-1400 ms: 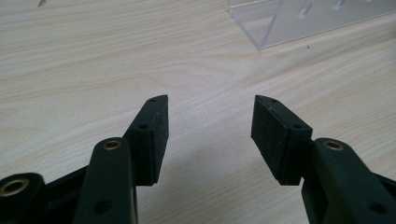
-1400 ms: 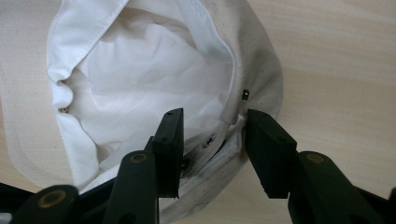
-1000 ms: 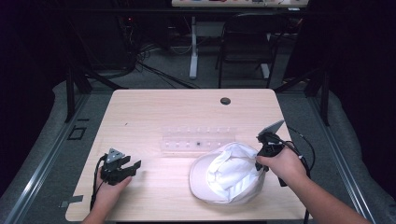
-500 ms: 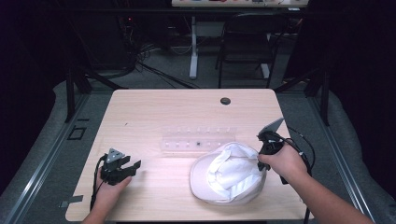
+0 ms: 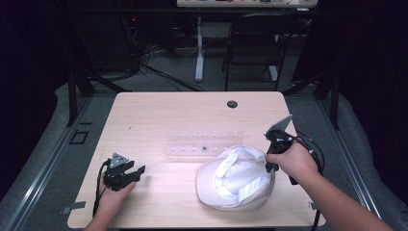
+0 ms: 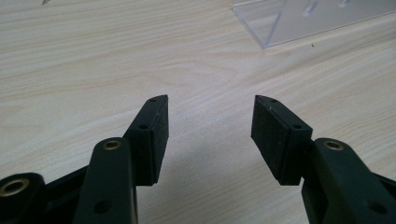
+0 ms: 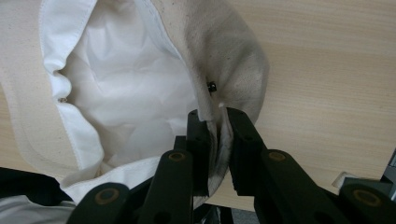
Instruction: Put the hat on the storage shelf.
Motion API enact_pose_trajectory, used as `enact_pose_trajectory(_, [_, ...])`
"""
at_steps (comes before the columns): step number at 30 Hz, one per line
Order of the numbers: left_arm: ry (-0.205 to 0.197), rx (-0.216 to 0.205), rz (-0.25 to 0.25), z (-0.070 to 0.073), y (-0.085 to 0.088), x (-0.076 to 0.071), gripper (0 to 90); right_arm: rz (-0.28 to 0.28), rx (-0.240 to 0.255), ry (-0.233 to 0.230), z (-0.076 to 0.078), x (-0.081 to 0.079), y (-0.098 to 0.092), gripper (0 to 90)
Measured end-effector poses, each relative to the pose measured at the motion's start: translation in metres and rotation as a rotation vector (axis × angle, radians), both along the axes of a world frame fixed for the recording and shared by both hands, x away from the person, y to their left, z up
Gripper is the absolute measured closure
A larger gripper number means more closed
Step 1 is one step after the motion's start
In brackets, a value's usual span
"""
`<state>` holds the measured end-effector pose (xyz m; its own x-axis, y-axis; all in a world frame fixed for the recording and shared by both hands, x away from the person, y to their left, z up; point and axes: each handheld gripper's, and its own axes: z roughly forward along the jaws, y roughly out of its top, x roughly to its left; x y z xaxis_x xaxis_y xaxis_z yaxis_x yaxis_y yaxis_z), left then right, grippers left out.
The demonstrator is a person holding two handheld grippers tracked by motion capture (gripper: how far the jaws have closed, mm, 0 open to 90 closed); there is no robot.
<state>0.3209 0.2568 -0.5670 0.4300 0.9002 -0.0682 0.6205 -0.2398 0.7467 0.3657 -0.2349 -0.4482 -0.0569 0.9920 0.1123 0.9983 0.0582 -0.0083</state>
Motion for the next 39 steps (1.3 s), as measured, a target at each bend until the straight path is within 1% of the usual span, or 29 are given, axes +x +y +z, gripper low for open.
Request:
enact_pose_trajectory(1, [-0.002, 0.003, -0.003, 0.0, 0.0, 0.0, 46.9, 0.001, 0.005, 0.0, 0.006, 0.001, 0.0, 80.7])
enact_pose_trajectory(2, [-0.003, -0.001, -0.001, 0.0, 0.0, 0.0, 46.9, 0.001, 0.005, 0.0, 0.006, 0.001, 0.0, 80.7])
enact_pose_trajectory(3, [-0.003, -0.001, -0.002, 0.0, -0.001, 0.0, 46.9, -0.008, 0.006, -0.009, 0.01, 0.0, 0.0, 80.7])
enact_pose_trajectory(4, [-0.001, 0.001, -0.001, 0.0, -0.001, 0.0, 46.9, 0.001, -0.001, -0.001, 0.012, 0.0, 0.0, 80.7])
enact_pose_trajectory(6, [-0.001, -0.002, 0.0, 0.0, -0.001, 0.0, 46.9, -0.011, 0.002, -0.006, 0.016, 0.0, 0.0, 80.8])
enact_pose_trajectory(7, [0.0, 0.0, 0.0, -0.001, -0.001, 0.0, 46.9, -0.003, -0.001, 0.005, 0.02, 0.001, 0.0, 80.8])
enact_pose_trajectory(8, [0.0, 0.0, 0.0, -0.001, -0.001, 0.0, 46.9, -0.003, -0.001, 0.005, 0.02, 0.001, 0.0, 80.8])
enact_pose_trajectory(9, [-0.001, 0.0, 0.0, -0.001, -0.001, 0.0, 46.9, -0.014, 0.013, -0.001, 0.025, 0.001, 0.0, 80.8])
enact_pose_trajectory(10, [-0.001, 0.0, 0.0, -0.001, -0.001, 0.0, 46.9, -0.005, 0.02, 0.007, 0.027, 0.001, 0.0, 80.9])
enact_pose_trajectory(11, [-0.001, 0.0, 0.0, -0.001, -0.002, 0.0, 46.9, -0.014, 0.019, 0.0, 0.03, 0.001, 0.001, 80.9])
enact_pose_trajectory(14, [-0.001, 0.001, -0.001, -0.001, -0.002, 0.0, 46.9, -0.013, 0.042, 0.018, 0.038, 0.002, 0.001, 80.9])
enact_pose_trajectory(16, [-0.001, 0.0, -0.001, -0.001, -0.001, 0.0, 46.9, -0.024, 0.065, 0.021, 0.041, 0.002, 0.002, 81.0])
enact_pose_trajectory(18, [-0.001, -0.001, 0.0, -0.001, -0.001, 0.0, 46.9, -0.02, 0.075, 0.028, 0.045, 0.002, 0.003, 81.0])
enact_pose_trajectory(19, [-0.001, -0.001, 0.0, -0.001, -0.001, 0.0, 46.9, -0.02, 0.075, 0.028, 0.045, 0.002, 0.003, 81.0])
enact_pose_trajectory(20, [-0.001, -0.001, 0.0, -0.001, -0.001, 0.0, 46.9, -0.011, 0.082, 0.037, 0.049, 0.003, 0.003, 81.0])
enact_pose_trajectory(22, [-0.001, 0.0, 0.0, -0.001, -0.001, 0.0, 46.9, -0.012, 0.082, 0.034, 0.051, 0.003, 0.004, 81.0])
enact_pose_trajectory(23, [0.0, 0.0, 0.0, -0.001, -0.001, 0.0, 46.9, -0.02, 0.084, 0.025, 0.052, 0.003, 0.005, 81.1])
enact_pose_trajectory(24, [0.0, 0.001, -0.001, -0.001, -0.002, 0.0, 46.9, -0.015, 0.094, 0.027, 0.055, 0.003, 0.005, 81.1])
enact_pose_trajectory(25, [0.0, 0.0, -0.001, -0.001, -0.002, 0.0, 46.9, -0.014, 0.089, 0.024, 0.058, 0.003, 0.007, 81.1])
enact_pose_trajectory(27, [0.0, 0.0, -0.001, -0.001, -0.002, 0.0, 46.9, -0.017, 0.093, 0.024, 0.06, 0.003, 0.008, 81.1])
enact_pose_trajectory(28, [0.0, 0.0, -0.001, -0.001, -0.002, 0.0, 46.9, -0.007, 0.095, 0.035, 0.062, 0.004, 0.008, 81.1])
enact_pose_trajectory(30, [0.0, 0.0, -0.001, -0.001, -0.002, 0.0, 46.9, -0.011, 0.098, 0.032, 0.064, 0.003, 0.008, 81.1])
enact_pose_trajectory(31, [0.001, 0.0, -0.001, -0.001, -0.002, 0.0, 46.9, -0.01, 0.111, 0.038, 0.067, 0.003, 0.009, 81.1])
enact_pose_trajectory(32, [0.001, 0.0, -0.001, -0.001, -0.002, 0.0, 46.9, -0.01, 0.111, 0.038, 0.067, 0.003, 0.009, 81.1])
enact_pose_trajectory(34, [0.001, 0.0, -0.001, -0.001, -0.002, 0.0, 46.9, -0.015, 0.127, 0.037, 0.073, 0.003, 0.01, 81.2])
enact_pose_trajectory(36, [0.0, 0.0, -0.001, -0.001, -0.002, 0.0, 46.9, -0.024, 0.159, 0.043, 0.076, 0.003, 0.01, 81.2])
enact_pose_trajectory(37, [0.001, -0.001, -0.001, -0.001, -0.002, 0.0, 46.9, -0.02, 0.167, 0.052, 0.078, 0.003, 0.009, 81.2])
enact_pose_trajectory(38, [0.001, 0.0, -0.002, -0.001, -0.002, 0.0, 46.9, -0.021, 0.169, 0.045, 0.079, 0.003, 0.009, 81.2])
enact_pose_trajectory(39, [0.001, -0.001, -0.001, -0.001, -0.002, 0.0, 46.9, -0.021, 0.176, 0.048, 0.08, 0.003, 0.009, 81.2])
